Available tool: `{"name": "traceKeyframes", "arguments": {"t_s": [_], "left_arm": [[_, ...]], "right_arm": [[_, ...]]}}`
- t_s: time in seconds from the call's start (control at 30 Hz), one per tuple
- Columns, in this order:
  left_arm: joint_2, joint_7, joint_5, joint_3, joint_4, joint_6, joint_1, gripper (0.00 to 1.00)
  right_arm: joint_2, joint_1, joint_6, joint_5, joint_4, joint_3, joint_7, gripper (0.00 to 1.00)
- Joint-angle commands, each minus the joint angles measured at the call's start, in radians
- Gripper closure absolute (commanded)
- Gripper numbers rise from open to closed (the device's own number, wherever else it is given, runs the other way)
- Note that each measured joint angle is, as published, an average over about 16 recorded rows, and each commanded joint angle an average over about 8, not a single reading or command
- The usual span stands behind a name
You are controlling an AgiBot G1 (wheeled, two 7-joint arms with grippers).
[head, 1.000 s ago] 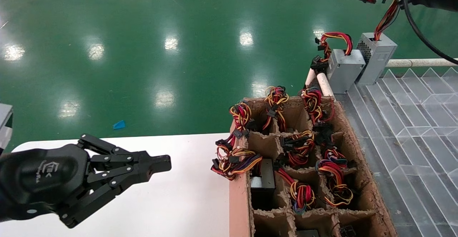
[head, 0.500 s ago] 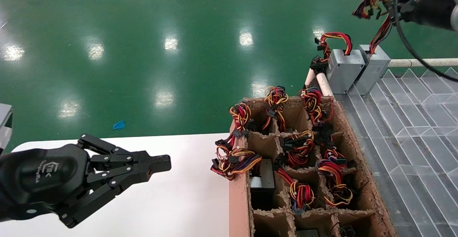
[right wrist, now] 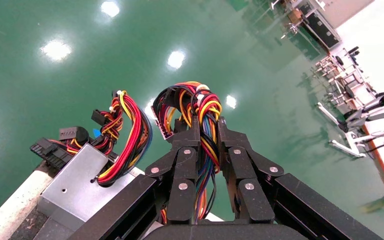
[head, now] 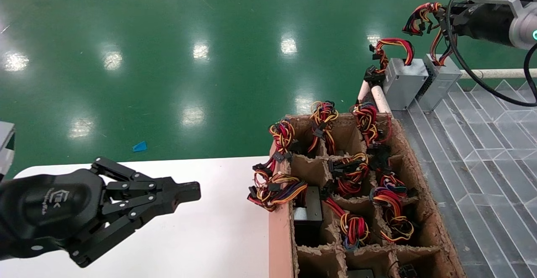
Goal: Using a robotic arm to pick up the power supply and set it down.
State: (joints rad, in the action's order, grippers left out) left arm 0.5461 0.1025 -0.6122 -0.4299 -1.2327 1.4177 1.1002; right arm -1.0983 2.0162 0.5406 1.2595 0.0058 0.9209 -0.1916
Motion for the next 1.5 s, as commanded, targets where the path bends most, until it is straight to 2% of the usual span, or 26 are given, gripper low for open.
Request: {"name": "traceKeyframes", "arguments": {"t_s": [0.03,0.5,0.77,0.93,1.33,1.37,1.5], "left_arm": [[0.000,0.000,0.000,0.000,0.000,0.000,0.000,1.00],[0.000,0.000,0.000,0.000,0.000,0.000,0.000,1.00],[0.000,0.000,0.000,0.000,0.000,0.000,0.000,1.00],[0.000,0.000,0.000,0.000,0.000,0.000,0.000,1.00],[0.000,0.000,0.000,0.000,0.000,0.000,0.000,1.00],[0.000,0.000,0.000,0.000,0.000,0.000,0.000,0.91],[0.000,0.000,0.000,0.000,0.000,0.000,0.000,0.41]], "right_arm": [[-0.001,0.000,0.000,0.000,0.001,0.000,-0.001,0.00],[0.010,0.031,0.040,-0.014,0.021,-0.010,-0.032,0.00],[0.028,0.049,0.106,-0.029,0.060,-0.024,-0.065,0.00],[0.055,-0.014,0.155,-0.061,0.138,-0.064,-0.039,0.00],[0.150,-0.218,0.331,-0.164,0.389,-0.191,0.053,0.00],[0.158,-0.235,0.346,-0.173,0.410,-0.201,0.061,0.00],[0.190,-0.303,0.405,-0.207,0.494,-0.244,0.091,0.00]]}}
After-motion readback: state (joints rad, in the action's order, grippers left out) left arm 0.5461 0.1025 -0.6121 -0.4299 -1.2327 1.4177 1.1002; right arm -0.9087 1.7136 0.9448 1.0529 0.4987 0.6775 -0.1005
